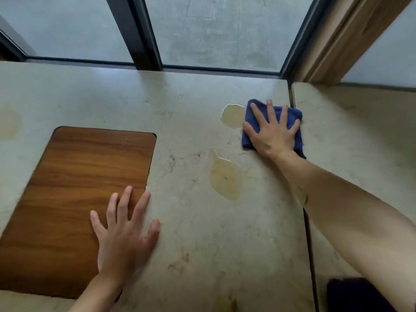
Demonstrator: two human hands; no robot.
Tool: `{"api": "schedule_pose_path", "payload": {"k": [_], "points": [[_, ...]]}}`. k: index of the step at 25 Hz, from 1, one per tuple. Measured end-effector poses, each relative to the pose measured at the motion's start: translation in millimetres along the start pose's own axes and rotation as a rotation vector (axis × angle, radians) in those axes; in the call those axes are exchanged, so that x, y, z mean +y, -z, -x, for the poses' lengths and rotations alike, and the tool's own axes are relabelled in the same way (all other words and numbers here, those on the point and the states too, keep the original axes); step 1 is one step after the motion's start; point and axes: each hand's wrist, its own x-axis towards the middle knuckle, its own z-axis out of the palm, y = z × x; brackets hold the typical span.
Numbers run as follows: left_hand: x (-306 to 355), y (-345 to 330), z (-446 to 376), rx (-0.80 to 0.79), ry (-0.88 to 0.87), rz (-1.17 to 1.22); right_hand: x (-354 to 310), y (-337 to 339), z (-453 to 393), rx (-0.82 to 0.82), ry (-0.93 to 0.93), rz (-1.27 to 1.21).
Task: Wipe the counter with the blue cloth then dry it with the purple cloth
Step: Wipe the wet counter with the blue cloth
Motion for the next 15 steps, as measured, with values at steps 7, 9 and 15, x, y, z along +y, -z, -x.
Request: {"api": "schedule_pose_path", "payload": {"k": [7,9,15], "points": [[-2.9,-7.1,-0.2,0.025,0.001,-0.046,-34.9,25.2,-119.6,-0.035,0.281,0.091],[-1.8,-5.3,-0.1,0.03,-0.013,-0.03,-50.8,20.1,-105.2,-0.035,0.393,0.101],[-3.4,-3.1,1.4,0.036,-0.029,0.021,-49.4,-1.2,15.0,-0.004,0.446,0.078]]}}
